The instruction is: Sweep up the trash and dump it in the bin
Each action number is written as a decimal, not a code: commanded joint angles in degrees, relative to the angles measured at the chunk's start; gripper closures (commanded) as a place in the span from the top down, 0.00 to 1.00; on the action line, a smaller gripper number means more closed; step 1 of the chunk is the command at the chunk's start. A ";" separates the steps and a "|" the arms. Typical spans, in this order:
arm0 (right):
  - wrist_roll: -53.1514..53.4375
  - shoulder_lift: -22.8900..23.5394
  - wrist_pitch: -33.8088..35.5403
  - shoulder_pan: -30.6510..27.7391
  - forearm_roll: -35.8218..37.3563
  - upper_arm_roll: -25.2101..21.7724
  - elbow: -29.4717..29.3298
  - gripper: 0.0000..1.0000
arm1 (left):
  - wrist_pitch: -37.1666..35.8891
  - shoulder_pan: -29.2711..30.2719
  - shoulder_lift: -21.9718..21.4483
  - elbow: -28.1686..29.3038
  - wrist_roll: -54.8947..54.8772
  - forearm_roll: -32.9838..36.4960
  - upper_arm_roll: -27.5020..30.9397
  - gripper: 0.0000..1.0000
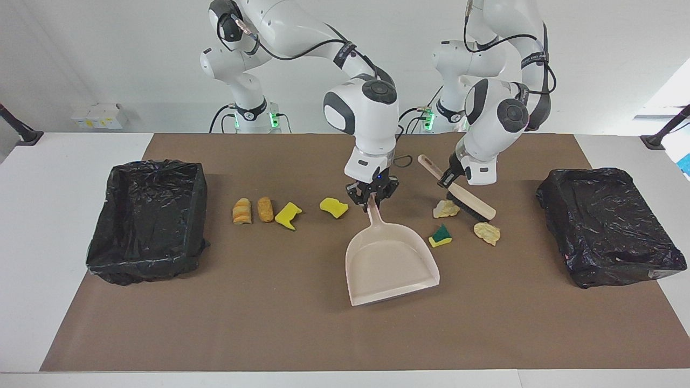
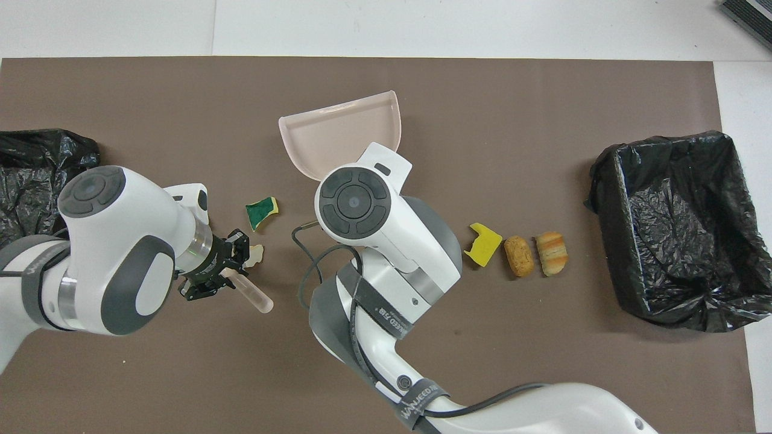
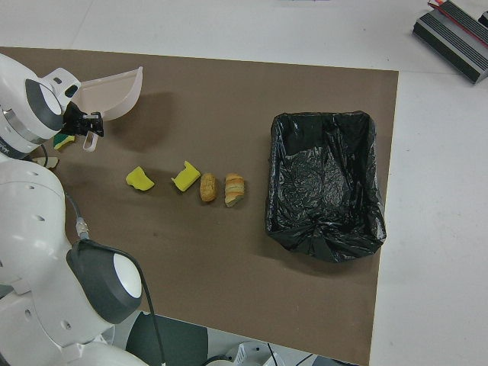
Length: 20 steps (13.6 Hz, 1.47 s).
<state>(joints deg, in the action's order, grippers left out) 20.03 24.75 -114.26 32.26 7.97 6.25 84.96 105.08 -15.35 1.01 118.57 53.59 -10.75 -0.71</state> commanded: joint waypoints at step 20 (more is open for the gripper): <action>-64.15 -0.67 -0.43 -3.16 0.47 1.13 7.24 0.00 | 9.87 6.49 0.65 6.67 -47.70 15.23 -0.78 0.00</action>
<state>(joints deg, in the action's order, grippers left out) -42.52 23.95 -112.72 29.37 7.88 6.83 91.84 112.91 -6.21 0.80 124.69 7.34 3.87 -2.23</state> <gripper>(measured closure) 0.687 0.740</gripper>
